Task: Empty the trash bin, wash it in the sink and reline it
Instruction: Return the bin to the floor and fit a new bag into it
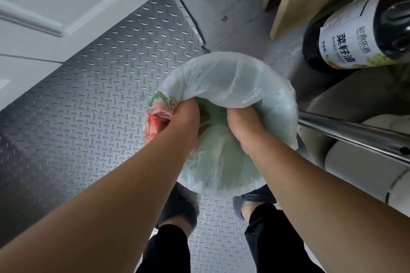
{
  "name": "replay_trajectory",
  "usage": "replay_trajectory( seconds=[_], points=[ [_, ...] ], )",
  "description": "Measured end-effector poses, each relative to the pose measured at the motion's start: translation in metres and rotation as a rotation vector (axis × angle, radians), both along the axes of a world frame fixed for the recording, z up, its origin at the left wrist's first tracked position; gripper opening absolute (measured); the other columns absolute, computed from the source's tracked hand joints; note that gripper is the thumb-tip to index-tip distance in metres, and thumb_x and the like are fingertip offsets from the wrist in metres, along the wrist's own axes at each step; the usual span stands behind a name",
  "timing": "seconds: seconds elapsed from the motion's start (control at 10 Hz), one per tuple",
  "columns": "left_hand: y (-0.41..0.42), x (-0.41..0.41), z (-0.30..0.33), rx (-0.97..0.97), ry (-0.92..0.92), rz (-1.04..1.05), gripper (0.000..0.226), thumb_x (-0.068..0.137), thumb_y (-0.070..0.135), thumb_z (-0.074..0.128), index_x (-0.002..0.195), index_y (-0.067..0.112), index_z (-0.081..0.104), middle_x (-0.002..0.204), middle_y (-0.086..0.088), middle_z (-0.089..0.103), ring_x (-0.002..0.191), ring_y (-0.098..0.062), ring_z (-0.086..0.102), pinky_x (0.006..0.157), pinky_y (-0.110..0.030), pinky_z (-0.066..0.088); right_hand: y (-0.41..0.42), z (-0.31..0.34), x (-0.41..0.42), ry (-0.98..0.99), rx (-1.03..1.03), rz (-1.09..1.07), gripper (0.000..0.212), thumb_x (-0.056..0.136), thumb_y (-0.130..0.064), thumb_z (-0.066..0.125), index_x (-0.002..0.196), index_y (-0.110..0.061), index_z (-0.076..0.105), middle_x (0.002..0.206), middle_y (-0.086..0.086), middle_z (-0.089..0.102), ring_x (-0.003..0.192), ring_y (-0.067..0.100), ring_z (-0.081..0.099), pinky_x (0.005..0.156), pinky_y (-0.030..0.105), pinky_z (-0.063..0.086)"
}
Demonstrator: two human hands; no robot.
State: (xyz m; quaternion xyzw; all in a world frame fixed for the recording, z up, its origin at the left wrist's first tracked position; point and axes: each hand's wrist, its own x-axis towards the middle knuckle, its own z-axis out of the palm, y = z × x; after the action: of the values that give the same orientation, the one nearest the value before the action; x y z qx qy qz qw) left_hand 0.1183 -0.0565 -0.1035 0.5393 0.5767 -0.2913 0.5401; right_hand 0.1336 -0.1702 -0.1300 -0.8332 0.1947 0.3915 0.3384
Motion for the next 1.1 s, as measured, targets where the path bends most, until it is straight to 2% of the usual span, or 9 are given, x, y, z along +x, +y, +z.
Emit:
replay_trajectory(
  seconds=[0.1,0.2,0.3,0.4,0.5,0.8,0.9,1.0,1.1],
  points=[
    [-0.002,-0.001,0.003,0.119,-0.072,-0.534,0.022,0.095,0.021,0.045,0.08,0.019,0.062,0.087,-0.005,0.066,0.086,-0.025,0.065,0.085,-0.04,0.059,-0.006,0.005,-0.001,-0.064,-0.067,0.448,0.026,0.095,-0.009,0.045,0.07,-0.018,0.046,0.069,0.0,0.046,0.065,0.018,0.046,0.063,0.031,0.04],
    [-0.002,-0.004,0.016,0.106,-0.094,-0.672,0.027,0.095,0.013,0.047,0.07,0.015,0.057,0.075,-0.005,0.059,0.076,-0.026,0.058,0.078,-0.035,0.05,-0.009,0.011,-0.008,-0.029,0.0,0.547,0.012,0.089,-0.01,0.049,0.09,-0.005,0.06,0.084,0.014,0.062,0.081,0.032,0.059,0.071,0.035,0.048],
    [-0.007,-0.015,0.038,0.12,-0.181,-0.926,0.027,0.092,0.012,0.045,0.103,0.008,0.069,0.101,-0.015,0.069,0.096,-0.035,0.065,0.079,-0.035,0.053,-0.012,0.023,-0.02,-0.035,0.024,0.804,0.015,0.087,-0.018,0.049,0.09,-0.012,0.063,0.089,0.012,0.068,0.086,0.035,0.065,0.071,0.036,0.052],
    [-0.013,-0.015,0.047,0.219,-0.294,-1.108,0.031,0.093,0.02,0.045,0.116,0.016,0.065,0.114,-0.008,0.067,0.107,-0.029,0.062,0.086,-0.034,0.049,-0.014,0.027,-0.031,0.039,0.028,0.939,0.035,0.092,-0.027,0.045,0.12,-0.012,0.059,0.111,0.015,0.069,0.101,0.035,0.065,0.081,0.037,0.052],
    [-0.019,0.002,0.04,0.202,-0.367,-1.112,0.033,0.097,0.032,0.049,0.123,0.018,0.062,0.123,-0.009,0.065,0.115,-0.03,0.058,0.091,-0.033,0.045,-0.014,0.022,-0.041,0.116,0.003,0.999,0.054,0.095,-0.046,0.043,0.137,-0.012,0.049,0.126,0.018,0.062,0.111,0.037,0.061,0.09,0.041,0.05],
    [-0.024,0.045,0.013,0.141,-0.2,-0.647,0.041,0.09,0.038,0.05,0.121,0.018,0.067,0.12,-0.012,0.067,0.113,-0.038,0.058,0.101,-0.044,0.049,-0.006,0.01,-0.056,0.207,0.056,1.023,0.028,0.099,-0.037,0.042,0.081,-0.017,0.051,0.077,0.005,0.06,0.08,0.03,0.059,0.073,0.032,0.044],
    [-0.025,0.046,0.018,0.052,-0.194,-0.516,0.038,0.09,0.032,0.047,0.106,0.006,0.069,0.115,-0.021,0.067,0.109,-0.041,0.06,0.099,-0.044,0.05,-0.003,0.023,-0.049,0.051,0.047,0.981,0.02,0.097,-0.029,0.045,0.082,-0.016,0.05,0.082,0.011,0.062,0.08,0.031,0.061,0.069,0.031,0.042],
    [-0.022,0.034,0.039,0.048,-0.226,-0.724,0.028,0.094,0.024,0.048,0.085,0.004,0.065,0.089,-0.017,0.064,0.083,-0.031,0.058,0.076,-0.032,0.046,-0.01,0.053,-0.042,-0.304,0.06,0.892,0.022,0.097,-0.025,0.045,0.093,-0.007,0.057,0.085,0.014,0.062,0.08,0.035,0.061,0.063,0.033,0.037],
    [-0.005,0.004,0.067,0.166,-0.416,-0.804,0.019,0.091,0.025,0.056,0.089,0.015,0.073,0.084,0.0,0.073,0.082,-0.021,0.066,0.075,-0.03,0.051,-0.033,0.086,-0.038,-0.504,0.076,0.744,0.018,0.092,-0.025,0.049,0.087,-0.012,0.06,0.08,0.006,0.063,0.075,0.028,0.062,0.058,0.03,0.039]
  ],
)
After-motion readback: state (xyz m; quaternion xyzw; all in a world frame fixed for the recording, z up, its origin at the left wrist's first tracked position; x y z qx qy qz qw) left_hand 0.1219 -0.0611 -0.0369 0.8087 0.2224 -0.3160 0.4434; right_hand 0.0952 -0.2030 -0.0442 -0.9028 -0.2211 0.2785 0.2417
